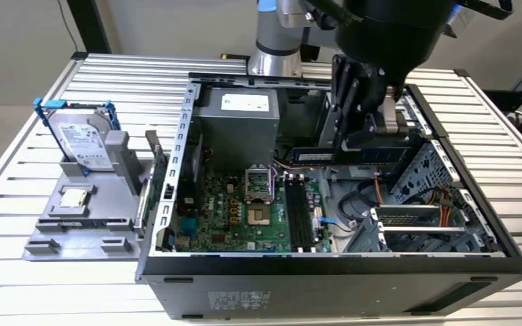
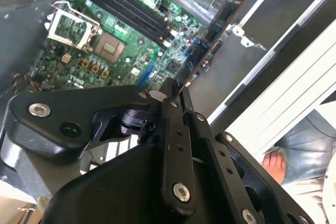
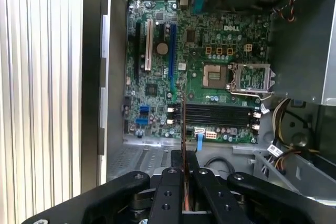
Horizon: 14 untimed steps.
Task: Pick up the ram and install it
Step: 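Pick up the ram and move it above insertion slot, then insert the ram into the slot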
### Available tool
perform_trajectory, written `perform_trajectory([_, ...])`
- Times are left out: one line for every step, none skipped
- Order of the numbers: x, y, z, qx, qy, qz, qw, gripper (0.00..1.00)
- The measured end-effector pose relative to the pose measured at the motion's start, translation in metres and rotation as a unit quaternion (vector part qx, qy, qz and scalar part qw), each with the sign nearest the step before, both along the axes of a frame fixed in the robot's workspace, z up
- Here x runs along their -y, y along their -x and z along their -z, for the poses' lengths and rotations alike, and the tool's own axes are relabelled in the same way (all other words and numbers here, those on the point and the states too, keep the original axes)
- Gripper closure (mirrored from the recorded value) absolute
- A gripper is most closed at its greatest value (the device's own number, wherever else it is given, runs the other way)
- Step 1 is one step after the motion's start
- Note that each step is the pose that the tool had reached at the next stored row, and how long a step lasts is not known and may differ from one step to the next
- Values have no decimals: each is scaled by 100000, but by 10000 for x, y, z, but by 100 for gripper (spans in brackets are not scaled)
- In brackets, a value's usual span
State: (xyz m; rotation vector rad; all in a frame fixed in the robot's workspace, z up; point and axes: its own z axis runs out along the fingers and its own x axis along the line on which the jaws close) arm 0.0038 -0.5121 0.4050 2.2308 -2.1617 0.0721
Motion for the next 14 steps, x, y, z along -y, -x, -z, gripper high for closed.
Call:
perform_trajectory([0, -33, 0, -1, 1, -3, 100000, 100])
perform_trajectory([-1, -64, 0, 1, 4, 2, 100000, 100])
perform_trajectory([-1, -97, 0, 0, 0, 0, 100000, 100])
perform_trajectory([-1, -127, 0, 2, -4, -1, 100000, 100])
perform_trajectory([0, -160, 0, 2, -4, 0, 100000, 100])
perform_trajectory([0, -191, 0, 1, -2, -2, 100000, 100])
perform_trajectory([0, -217, 0, 1, -2, -1, 100000, 100])
perform_trajectory([-1, -225, 0, 1, -4, -4, 100000, 100])
perform_trajectory([-1, -225, 0, 3, -3, -1, 100000, 100])
perform_trajectory([0, -225, 0, 1, 1, 1, 100000, 100])
perform_trajectory([0, -225, 0, 0, 0, 6, 100000, 100])
perform_trajectory([0, -225, 0, 1, 0, 5, 100000, 100])
perform_trajectory([0, -226, 0, 2, -3, 3, 100000, 100])
perform_trajectory([0, -226, 0, 0, -1, -1, 100000, 100])
